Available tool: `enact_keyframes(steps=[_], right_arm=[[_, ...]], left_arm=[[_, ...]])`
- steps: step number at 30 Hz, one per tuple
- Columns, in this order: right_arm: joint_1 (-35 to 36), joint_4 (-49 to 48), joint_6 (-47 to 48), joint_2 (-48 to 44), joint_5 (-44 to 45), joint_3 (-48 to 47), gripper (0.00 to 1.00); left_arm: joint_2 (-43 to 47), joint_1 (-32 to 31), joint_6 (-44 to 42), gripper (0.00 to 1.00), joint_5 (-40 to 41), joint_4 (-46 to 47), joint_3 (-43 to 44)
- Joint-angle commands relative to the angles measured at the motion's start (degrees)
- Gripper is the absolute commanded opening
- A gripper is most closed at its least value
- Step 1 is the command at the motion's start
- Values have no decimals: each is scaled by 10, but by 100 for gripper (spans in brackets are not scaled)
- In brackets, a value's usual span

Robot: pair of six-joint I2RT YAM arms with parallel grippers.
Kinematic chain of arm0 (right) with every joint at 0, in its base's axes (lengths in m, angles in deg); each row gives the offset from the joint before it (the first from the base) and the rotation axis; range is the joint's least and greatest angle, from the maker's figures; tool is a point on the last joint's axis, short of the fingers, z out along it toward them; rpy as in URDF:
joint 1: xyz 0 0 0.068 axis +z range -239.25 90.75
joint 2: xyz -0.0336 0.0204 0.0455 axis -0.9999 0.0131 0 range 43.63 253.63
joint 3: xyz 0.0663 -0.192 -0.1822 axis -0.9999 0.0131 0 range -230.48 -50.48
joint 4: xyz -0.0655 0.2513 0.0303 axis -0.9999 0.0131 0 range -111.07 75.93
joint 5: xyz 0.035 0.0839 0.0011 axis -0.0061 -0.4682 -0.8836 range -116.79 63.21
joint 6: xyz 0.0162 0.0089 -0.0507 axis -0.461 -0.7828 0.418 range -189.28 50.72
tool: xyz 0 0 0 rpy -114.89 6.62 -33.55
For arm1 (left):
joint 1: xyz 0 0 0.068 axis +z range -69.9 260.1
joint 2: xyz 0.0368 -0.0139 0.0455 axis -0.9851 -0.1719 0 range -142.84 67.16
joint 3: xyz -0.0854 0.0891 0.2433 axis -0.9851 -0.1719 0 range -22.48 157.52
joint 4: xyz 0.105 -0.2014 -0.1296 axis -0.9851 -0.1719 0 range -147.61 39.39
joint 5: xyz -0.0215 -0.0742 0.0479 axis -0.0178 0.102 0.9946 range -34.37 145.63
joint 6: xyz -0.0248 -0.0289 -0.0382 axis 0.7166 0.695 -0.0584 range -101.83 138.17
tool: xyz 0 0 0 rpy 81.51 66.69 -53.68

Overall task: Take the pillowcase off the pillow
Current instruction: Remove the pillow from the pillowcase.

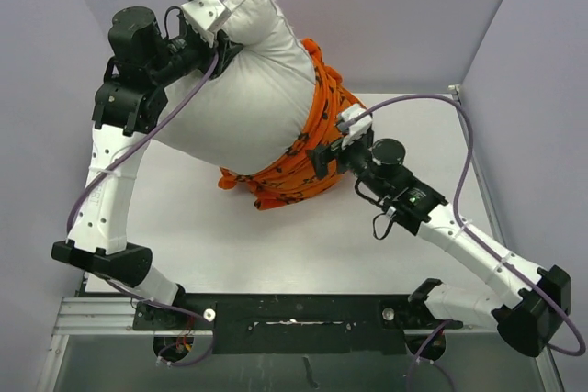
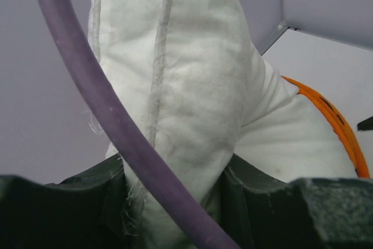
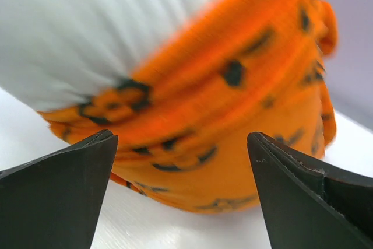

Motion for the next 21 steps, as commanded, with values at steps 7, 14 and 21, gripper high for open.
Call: enact_keyframes(steps=[7,14,21], right_arm=[[-67,153,-159,0,50,61,99],[-66,157,-200,-7,58,112,98],[0,73,-193,85,2,116,98]], left_arm=[[-29,103,-181,0,156,213,-123],[-82,168,-258,0,207,281,-139],[-93,192,-283,0,212,296,-158]])
